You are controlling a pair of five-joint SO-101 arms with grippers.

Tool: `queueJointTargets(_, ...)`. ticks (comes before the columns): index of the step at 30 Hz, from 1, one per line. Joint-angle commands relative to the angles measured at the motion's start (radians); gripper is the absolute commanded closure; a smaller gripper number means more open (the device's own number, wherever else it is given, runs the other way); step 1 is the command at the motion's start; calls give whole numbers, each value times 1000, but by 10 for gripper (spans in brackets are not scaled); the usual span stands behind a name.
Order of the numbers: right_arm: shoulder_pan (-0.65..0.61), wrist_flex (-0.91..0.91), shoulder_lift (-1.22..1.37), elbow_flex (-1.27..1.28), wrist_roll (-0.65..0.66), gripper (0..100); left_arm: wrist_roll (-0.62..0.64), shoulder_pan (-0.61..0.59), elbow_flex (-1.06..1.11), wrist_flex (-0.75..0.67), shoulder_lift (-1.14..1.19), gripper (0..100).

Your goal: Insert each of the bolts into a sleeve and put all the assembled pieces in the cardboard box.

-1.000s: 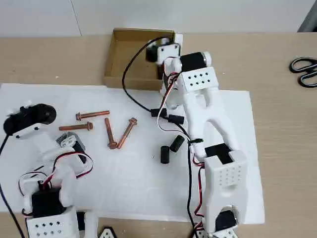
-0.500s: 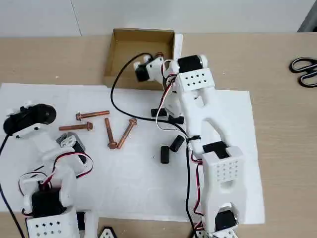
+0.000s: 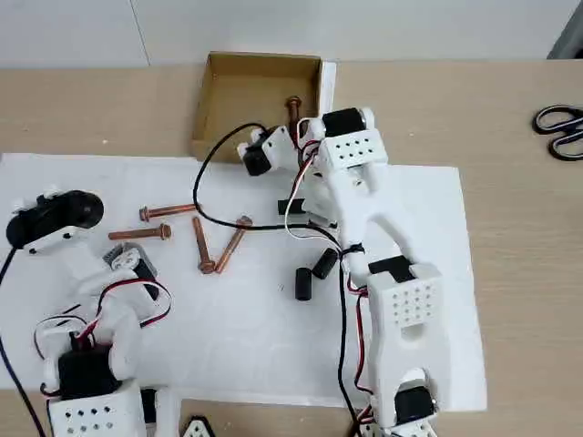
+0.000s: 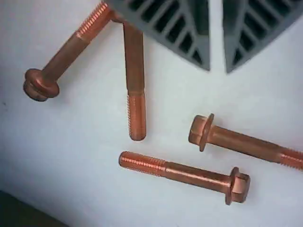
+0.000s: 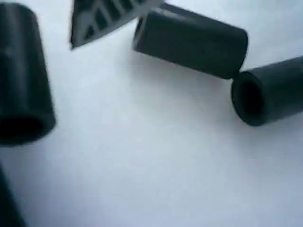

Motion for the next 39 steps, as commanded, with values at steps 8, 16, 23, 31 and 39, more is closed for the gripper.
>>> queueJointTargets(8,38,4,73,-6,107,798,0,5,-8,0,-14,994)
queueJointTargets(16,64,-16,113,-8,114,864,0,2,-31,2,-14,994)
queueJointTargets(23,58,-41,137,-8,103,908,0,2,-58,3,-14,994)
queueJointTargets(31,58,-94,137,-8,57,905,0,2,-51,6,-14,994)
queueJointTargets(39,47,-94,128,-8,51,798,0,2,-51,6,-14,994)
